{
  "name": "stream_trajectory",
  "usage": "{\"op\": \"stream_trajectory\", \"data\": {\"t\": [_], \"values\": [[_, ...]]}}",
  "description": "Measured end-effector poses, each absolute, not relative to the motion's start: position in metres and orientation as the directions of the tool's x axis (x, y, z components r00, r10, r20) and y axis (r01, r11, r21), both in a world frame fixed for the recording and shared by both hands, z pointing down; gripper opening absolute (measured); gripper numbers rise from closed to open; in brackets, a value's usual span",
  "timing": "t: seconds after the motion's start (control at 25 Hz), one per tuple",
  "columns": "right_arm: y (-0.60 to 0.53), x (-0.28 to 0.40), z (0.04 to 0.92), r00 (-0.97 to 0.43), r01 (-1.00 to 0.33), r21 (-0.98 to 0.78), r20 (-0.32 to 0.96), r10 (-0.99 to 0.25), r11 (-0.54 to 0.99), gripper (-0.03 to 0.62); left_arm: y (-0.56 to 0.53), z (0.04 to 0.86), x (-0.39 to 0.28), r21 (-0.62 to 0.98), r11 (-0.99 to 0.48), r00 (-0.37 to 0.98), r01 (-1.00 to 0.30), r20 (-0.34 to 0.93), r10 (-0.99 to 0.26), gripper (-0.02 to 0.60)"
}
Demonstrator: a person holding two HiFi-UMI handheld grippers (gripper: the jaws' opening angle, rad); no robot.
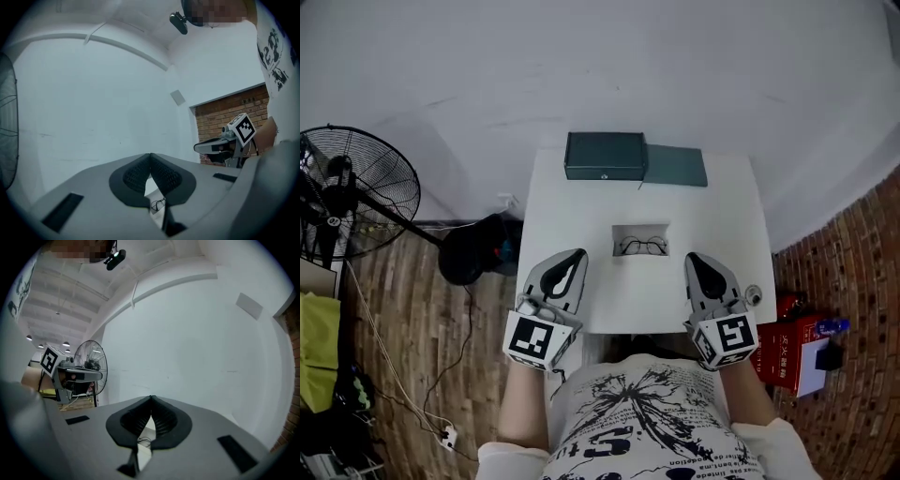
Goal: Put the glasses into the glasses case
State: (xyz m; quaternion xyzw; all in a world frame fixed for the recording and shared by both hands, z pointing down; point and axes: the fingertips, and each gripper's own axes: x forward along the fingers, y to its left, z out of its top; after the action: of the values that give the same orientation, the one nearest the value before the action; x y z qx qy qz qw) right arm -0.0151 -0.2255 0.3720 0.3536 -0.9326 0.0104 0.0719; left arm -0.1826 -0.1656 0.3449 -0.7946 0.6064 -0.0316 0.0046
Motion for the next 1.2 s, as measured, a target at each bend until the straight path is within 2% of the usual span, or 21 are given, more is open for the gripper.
{"op": "stream_trajectory", "data": {"t": [0.36,0.52,0.64,0.92,1.2], "values": [[-0.201,-0.020,0.363,-0.756,-0.638,0.089,0.114,-0.644,0.765,0.014,-0.139,0.341,-0.200,-0.027,-0.169,0.167,-0.985,0.065,-0.984,0.014],[-0.199,-0.017,0.362,-0.741,-0.658,0.078,0.112,-0.662,0.749,0.014,-0.142,0.334,-0.199,-0.047,-0.148,0.147,-0.988,0.034,-0.989,0.014],[-0.197,-0.016,0.362,-0.741,-0.659,0.075,0.110,-0.663,0.749,0.013,-0.141,0.338,-0.195,-0.069,-0.155,0.151,-0.985,0.062,-0.987,0.014],[-0.200,-0.008,0.367,-0.735,-0.665,0.057,0.122,-0.666,0.744,0.012,-0.151,0.330,-0.187,-0.026,-0.155,0.155,-0.987,0.014,-0.988,0.014],[-0.205,0.000,0.375,-0.734,-0.662,0.067,0.142,-0.664,0.746,0.012,-0.160,0.339,-0.177,-0.025,-0.171,0.169,-0.985,0.050,-0.984,0.014]]}}
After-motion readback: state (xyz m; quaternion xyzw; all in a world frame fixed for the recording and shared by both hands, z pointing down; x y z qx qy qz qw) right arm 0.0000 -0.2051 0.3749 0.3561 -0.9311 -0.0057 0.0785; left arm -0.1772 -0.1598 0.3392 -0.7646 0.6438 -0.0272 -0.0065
